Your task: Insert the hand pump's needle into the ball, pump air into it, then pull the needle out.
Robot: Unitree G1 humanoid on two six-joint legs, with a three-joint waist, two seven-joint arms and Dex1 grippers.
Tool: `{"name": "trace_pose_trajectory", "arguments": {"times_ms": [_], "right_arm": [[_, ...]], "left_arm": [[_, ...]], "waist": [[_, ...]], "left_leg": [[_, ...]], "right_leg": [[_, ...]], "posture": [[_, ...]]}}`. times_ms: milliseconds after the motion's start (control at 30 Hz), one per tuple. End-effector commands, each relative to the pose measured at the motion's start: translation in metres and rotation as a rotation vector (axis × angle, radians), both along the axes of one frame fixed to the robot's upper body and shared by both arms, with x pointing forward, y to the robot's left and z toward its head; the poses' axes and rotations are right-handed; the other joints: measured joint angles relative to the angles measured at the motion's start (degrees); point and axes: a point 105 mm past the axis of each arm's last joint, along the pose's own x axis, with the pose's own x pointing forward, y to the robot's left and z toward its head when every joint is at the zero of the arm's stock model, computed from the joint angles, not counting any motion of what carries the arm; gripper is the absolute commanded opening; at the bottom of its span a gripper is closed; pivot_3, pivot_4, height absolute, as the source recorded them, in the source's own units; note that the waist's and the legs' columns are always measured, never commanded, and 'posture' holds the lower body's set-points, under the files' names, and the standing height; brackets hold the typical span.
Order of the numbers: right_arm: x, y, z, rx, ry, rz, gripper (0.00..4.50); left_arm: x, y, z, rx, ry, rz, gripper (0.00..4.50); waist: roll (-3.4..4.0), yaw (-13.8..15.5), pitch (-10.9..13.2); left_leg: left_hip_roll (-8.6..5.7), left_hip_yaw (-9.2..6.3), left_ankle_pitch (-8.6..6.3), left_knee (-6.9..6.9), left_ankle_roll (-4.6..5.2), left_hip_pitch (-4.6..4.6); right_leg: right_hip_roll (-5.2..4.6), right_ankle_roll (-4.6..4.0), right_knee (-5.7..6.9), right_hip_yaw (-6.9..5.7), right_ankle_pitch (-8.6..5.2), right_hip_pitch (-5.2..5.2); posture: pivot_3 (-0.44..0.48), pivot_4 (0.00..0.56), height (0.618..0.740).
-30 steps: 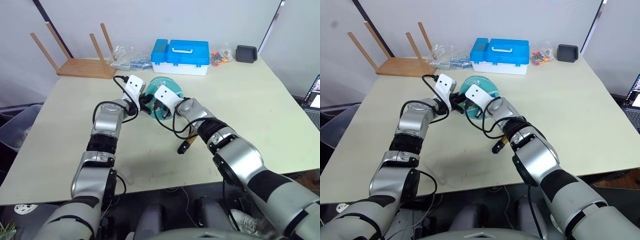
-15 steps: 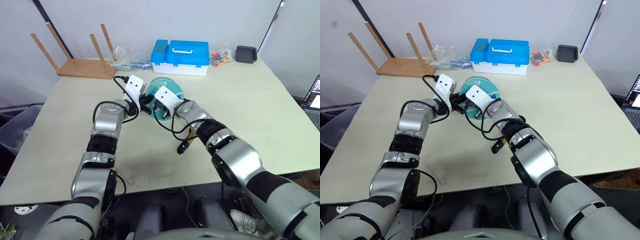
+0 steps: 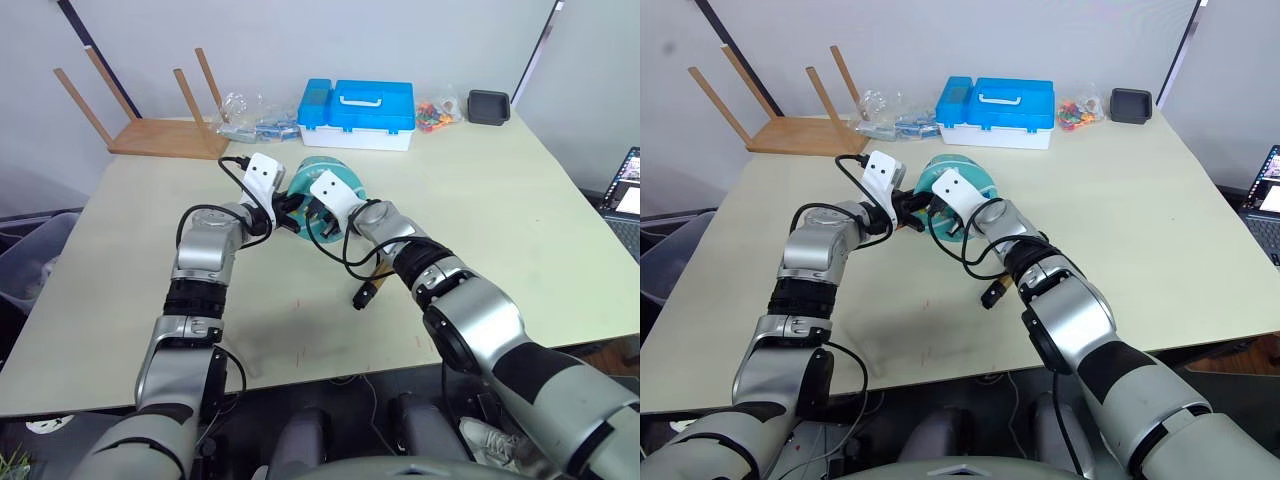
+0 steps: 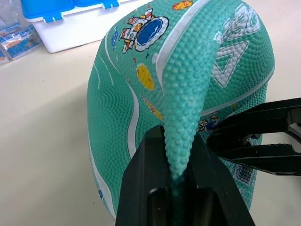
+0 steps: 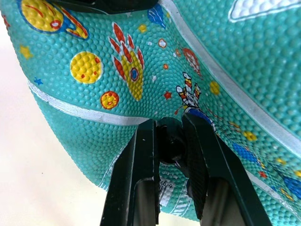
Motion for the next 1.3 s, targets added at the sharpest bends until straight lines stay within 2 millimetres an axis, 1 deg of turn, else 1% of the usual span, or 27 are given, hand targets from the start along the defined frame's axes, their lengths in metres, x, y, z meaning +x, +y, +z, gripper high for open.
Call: {"name": "trace_pose_trajectory", "arguments": {"times_ms": [33, 133, 433, 867, 900, 1033, 1167, 1300], "right_arm": [[-0.021, -0.006, -0.053, -0.086, 0.162, -0.036, 0.25], [-0.023, -0.003, -0.053, -0.083, 0.163, -0.026, 0.25], [-0.023, -0.002, -0.052, -0.085, 0.159, -0.021, 0.25], [-0.022, -0.010, -0.060, -0.103, 0.158, -0.047, 0.25], [-0.021, -0.010, -0.058, -0.097, 0.155, -0.049, 0.25], [-0.011, -0.003, -0.032, 0.017, 0.126, -0.052, 0.25], [-0.006, -0.002, -0.018, 0.045, 0.108, -0.031, 0.25], [-0.003, -0.004, -0.010, 0.061, 0.093, -0.033, 0.25]], "left_arm": [[-0.010, -0.014, -0.002, -0.016, 0.031, -0.099, 0.00], [-0.010, -0.013, -0.002, -0.017, 0.029, -0.094, 0.00], [-0.010, -0.014, 0.000, -0.017, 0.022, -0.092, 0.00], [-0.008, -0.013, 0.002, -0.015, 0.020, -0.087, 0.00], [-0.008, -0.012, 0.002, -0.013, 0.019, -0.086, 0.00], [-0.003, -0.004, 0.006, -0.009, 0.007, -0.065, 0.00], [0.000, -0.002, 0.005, -0.006, 0.003, -0.060, 0.00], [0.001, -0.003, 0.004, -0.003, 0.001, -0.063, 0.00]], "waist": [[0.00, 0.0, 0.0], [0.00, 0.0, 0.0], [0.00, 0.0, 0.0], [0.01, 0.0, 0.0], [0.01, 0.0, 0.0], [0.02, 0.0, 0.0], [0.05, 0.0, 0.1], [0.06, 0.1, 0.1]], "left_leg": [[0.00, 0.00, 0.00, -0.01, 0.00, 0.00], [0.01, 0.01, 0.00, -0.03, 0.00, 0.00], [0.01, 0.01, 0.00, -0.06, 0.00, 0.00], [0.01, 0.01, 0.00, -0.08, 0.00, 0.00], [0.02, 0.01, 0.00, -0.08, 0.00, 0.00], [0.02, 0.01, 0.00, -0.09, 0.00, -0.01], [0.02, 0.02, 0.00, -0.13, 0.00, -0.07], [0.01, 0.03, 0.00, -0.16, 0.00, -0.14]], "right_leg": [[0.00, 0.00, 0.00, 0.00, 0.00, 0.00], [0.00, 0.00, -0.02, 0.01, 0.00, -0.01], [-0.01, 0.00, -0.05, 0.02, 0.00, -0.01], [-0.02, 0.00, -0.07, 0.02, -0.01, -0.01], [-0.02, 0.00, -0.07, 0.02, 0.00, -0.01], [-0.02, -0.01, -0.07, 0.02, 0.00, -0.03], [-0.01, -0.01, -0.07, 0.03, 0.00, -0.12], [-0.03, -0.01, -0.10, 0.03, 0.00, -0.17]], "posture": [[0.000, 0.150, 0.740], [0.000, 0.150, 0.740], [0.000, 0.150, 0.740], [0.000, 0.150, 0.740], [0.000, 0.150, 0.740], [0.000, 0.150, 0.740], [0.000, 0.150, 0.740], [0.000, 0.150, 0.740]]}}
